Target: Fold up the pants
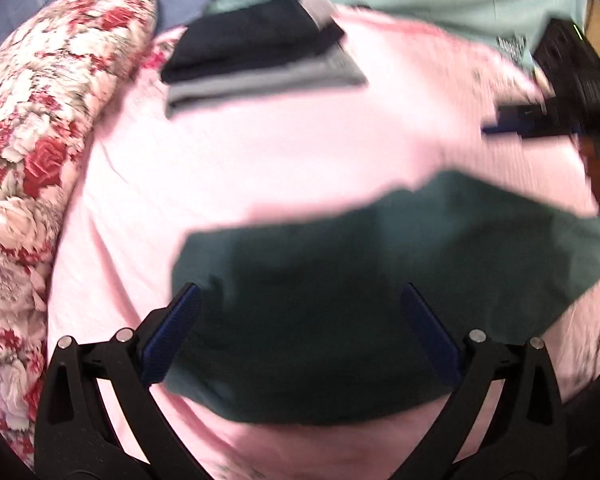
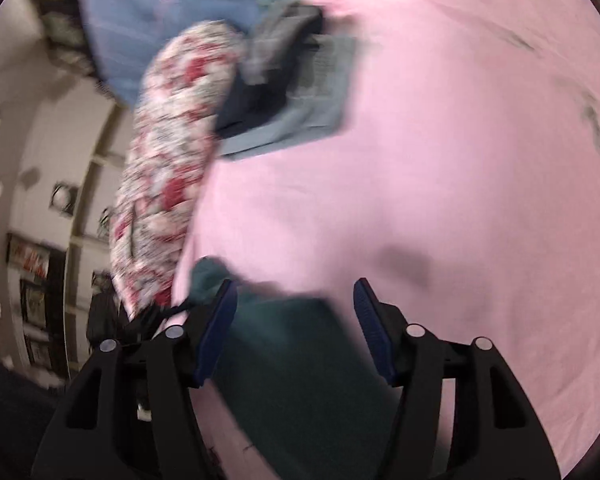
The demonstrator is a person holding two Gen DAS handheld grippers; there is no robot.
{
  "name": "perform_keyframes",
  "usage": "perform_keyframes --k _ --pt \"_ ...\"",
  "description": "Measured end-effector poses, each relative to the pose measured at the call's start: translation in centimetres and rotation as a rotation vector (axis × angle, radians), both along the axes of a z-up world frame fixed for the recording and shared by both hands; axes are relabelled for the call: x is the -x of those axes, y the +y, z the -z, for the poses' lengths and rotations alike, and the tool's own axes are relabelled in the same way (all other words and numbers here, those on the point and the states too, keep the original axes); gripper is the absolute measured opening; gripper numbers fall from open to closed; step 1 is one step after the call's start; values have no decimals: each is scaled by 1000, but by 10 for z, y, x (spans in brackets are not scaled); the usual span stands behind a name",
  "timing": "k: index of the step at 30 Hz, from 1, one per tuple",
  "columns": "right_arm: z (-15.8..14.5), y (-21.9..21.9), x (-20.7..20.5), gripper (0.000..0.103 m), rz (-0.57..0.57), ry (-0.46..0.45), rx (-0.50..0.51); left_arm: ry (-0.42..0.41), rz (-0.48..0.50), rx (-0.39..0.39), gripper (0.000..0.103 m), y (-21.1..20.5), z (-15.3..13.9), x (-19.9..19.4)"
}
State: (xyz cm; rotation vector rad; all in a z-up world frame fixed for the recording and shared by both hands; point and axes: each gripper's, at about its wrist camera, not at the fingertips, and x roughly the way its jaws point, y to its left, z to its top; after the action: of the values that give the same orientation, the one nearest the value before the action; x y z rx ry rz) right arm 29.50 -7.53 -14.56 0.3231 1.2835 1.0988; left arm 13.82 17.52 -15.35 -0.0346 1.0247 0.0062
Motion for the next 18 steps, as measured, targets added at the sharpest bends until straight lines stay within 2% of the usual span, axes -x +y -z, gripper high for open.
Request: perform_keyframes --k 2,3,4,6,7,8,9,11,12,14,16,18 --pt "-5 19 17 43 -45 -21 -27 -18 -43 47 101 15 5 -12" --pt "-4 27 22 35 -57 -23 -35 -7 -62 72 101 23 13 -19" --pt "0 40 30 33 -64 -26 -29 5 -76 82 101 29 20 -22" --pt "16 61 39 25 -72 -14 -7 37 -122 46 101 43 39 -22" --pt "25 71 43 24 -75 -16 28 67 -137 28 100 49 48 -19" --pt "39 79 46 21 -80 -31 106 73 -154 21 101 60 54 -13" --pt "50 81 47 3 -61 -53 181 60 -167 11 101 68 54 -7" --pt "50 84 41 4 5 -26 197 63 -190 30 101 84 45 2" --pt "44 81 41 10 35 -22 198 48 -202 31 101 90 39 7" --pt "22 79 49 15 79 -59 142 7 -221 5 100 99 25 14" --pt "10 90 60 15 71 -78 97 -22 -223 7 100 102 15 16" --pt "15 111 67 15 37 -67 100 -42 -221 10 100 109 9 10"
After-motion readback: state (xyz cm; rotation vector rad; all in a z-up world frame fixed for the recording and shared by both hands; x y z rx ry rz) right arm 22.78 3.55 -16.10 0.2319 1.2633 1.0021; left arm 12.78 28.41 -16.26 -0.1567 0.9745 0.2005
